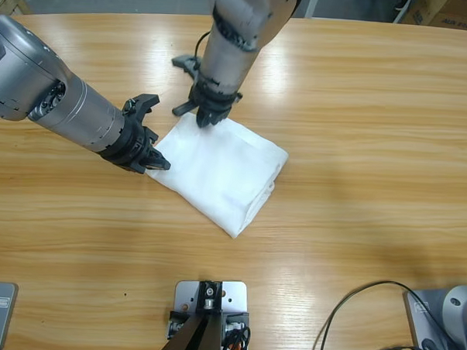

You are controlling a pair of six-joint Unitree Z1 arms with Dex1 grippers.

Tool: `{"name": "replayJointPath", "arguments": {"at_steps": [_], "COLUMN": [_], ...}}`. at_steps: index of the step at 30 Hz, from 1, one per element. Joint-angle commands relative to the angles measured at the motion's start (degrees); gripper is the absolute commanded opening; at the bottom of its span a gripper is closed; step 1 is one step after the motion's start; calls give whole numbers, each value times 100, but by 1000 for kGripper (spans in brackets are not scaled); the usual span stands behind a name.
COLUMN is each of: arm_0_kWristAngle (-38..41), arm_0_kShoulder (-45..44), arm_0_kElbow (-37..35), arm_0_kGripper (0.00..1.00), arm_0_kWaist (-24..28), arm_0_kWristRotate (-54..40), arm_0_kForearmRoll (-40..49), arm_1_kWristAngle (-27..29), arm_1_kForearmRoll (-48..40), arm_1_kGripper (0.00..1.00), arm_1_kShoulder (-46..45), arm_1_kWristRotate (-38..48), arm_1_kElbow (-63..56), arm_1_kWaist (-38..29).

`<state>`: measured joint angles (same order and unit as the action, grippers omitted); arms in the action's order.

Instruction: Fold clothes

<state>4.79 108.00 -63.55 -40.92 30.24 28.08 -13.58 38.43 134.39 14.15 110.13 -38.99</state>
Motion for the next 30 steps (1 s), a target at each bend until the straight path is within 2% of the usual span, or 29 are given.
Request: {"name": "replayJointPath", "arguments": {"at_steps": [1,5,9,10,11,12,13,14,15,19,23,30], "arm_0_kWristAngle": [-67,-159,-233,-231,-219,-201,-197,-146,-34,126,564,439], "arm_0_kShoulder": [308,162,-302,-480,-672,-867,-1025,-1116,-1150,-1361,-1227,-299], "arm_0_kElbow": [145,127,-180,-251,-307,-351,-393,-439,-455,-370,-739,-2121], "arm_0_kGripper": [0,0,0,0,0,0,247,873,977,977,977,976], "arm_0_kWaist": [-48,-41,114,181,258,318,330,330,320,119,-44,-821], "arm_0_kWristRotate": [70,68,-150,-252,-362,-517,-832,-1204,-1496,-3505,-4996,-7492], "arm_0_kForearmRoll": [-75,-40,301,363,393,410,426,433,437,463,785,1853], "arm_1_kWristAngle": [220,301,732,808,908,1017,1099,1159,1164,1110,1122,952], "arm_1_kForearmRoll": [88,135,643,894,1160,1425,1678,1912,2012,1896,1316,1184], "arm_1_kGripper": [0,0,0,296,723,965,999,1000,1000,1000,1000,1000], "arm_1_kShoulder": [311,42,-1011,-1253,-1485,-1698,-1867,-2016,-2189,-2964,-3488,-3728], "arm_1_kWristRotate": [-211,-236,-411,-390,-360,-360,-360,-360,-353,-272,-371,-554], "arm_1_kElbow": [23,-89,-63,-35,-21,-46,-100,-223,-464,-1636,-2594,-3044], "arm_1_kWaist": [269,269,276,278,278,278,278,278,278,278,290,605]}}
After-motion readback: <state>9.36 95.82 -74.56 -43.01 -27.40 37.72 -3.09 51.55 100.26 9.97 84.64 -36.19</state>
